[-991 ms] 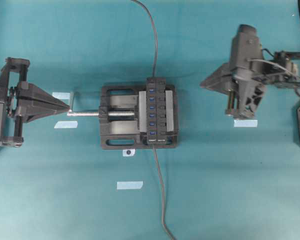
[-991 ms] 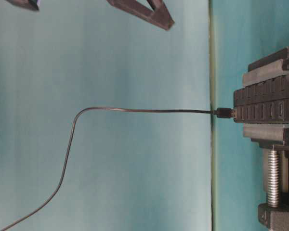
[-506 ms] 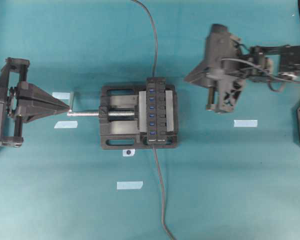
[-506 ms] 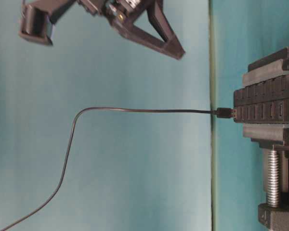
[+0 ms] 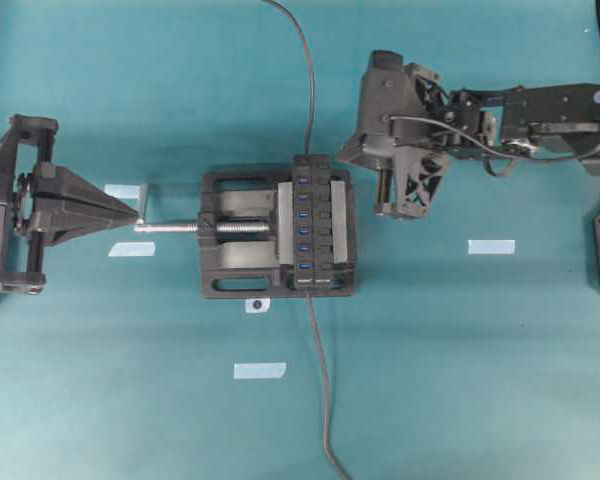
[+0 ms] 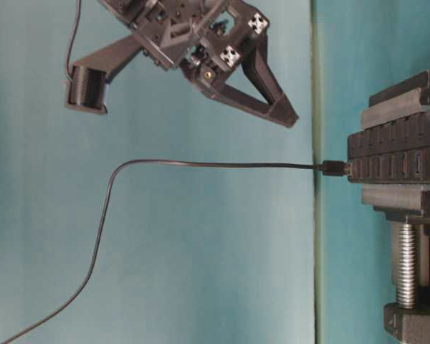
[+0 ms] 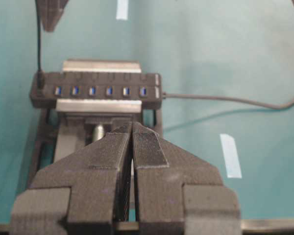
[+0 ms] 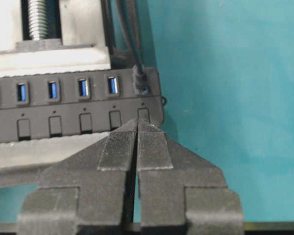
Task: Insert the USB into the front port of the fixed hub.
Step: 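Move the right gripper over the black USB plug at the hub's end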
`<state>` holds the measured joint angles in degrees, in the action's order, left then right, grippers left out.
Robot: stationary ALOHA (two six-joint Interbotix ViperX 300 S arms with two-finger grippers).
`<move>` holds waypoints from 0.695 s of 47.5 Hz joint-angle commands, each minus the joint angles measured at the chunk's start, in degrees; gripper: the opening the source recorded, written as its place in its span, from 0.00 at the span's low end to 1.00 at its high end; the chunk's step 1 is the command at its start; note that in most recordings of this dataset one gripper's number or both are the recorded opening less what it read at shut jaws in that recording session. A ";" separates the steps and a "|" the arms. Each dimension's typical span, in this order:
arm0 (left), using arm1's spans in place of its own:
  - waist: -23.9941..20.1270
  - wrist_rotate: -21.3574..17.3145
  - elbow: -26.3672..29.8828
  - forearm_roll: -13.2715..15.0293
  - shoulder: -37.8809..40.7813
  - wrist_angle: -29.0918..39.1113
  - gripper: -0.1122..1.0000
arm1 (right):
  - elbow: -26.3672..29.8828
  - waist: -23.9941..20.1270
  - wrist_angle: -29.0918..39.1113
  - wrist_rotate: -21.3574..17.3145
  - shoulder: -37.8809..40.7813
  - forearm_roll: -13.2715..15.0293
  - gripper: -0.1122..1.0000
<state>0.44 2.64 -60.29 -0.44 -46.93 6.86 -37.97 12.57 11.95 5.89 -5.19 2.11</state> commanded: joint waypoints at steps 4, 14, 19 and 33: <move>0.09 0.09 0.79 -0.18 0.09 -0.18 0.10 | 2.37 0.26 -0.35 0.62 0.62 0.09 0.11; 0.09 0.09 0.70 -0.09 0.00 -0.18 0.10 | 3.60 0.26 -0.18 0.70 1.85 0.09 0.11; 0.09 0.09 0.62 -0.18 0.00 -0.18 0.10 | 3.69 0.26 -0.26 0.70 2.11 0.09 0.11; 0.09 0.09 0.62 -0.18 0.00 -0.18 0.10 | 4.04 0.35 -0.70 0.62 2.90 0.09 0.12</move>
<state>0.35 2.55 -60.38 -0.44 -47.02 6.86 -35.51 12.74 11.78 5.80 -1.58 2.20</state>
